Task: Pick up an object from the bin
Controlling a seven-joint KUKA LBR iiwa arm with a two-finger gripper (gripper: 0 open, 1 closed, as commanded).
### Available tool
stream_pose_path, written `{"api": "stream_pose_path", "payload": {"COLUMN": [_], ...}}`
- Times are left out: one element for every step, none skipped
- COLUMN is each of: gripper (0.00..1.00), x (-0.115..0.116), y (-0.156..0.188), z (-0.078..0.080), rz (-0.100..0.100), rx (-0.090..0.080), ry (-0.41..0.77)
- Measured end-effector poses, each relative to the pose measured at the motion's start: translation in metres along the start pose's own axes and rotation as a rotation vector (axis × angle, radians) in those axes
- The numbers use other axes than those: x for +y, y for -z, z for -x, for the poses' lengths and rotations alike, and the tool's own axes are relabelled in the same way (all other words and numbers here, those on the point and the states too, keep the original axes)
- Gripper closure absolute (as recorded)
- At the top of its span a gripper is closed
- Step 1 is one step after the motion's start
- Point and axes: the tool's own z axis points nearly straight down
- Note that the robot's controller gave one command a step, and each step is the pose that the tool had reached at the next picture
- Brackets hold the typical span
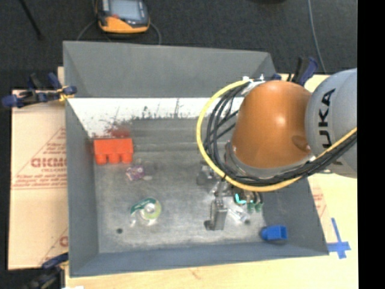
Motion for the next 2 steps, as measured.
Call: {"api": "stream_pose_path", "payload": {"gripper": [0.0, 0.0], "x": [0.087, 0.074], "y": [-0.165, -0.132], "z": [0.028, 0.042], "rz": [0.001, 0.001], "rx": [-0.009, -0.01], "ry": [0.123, -0.098]}}
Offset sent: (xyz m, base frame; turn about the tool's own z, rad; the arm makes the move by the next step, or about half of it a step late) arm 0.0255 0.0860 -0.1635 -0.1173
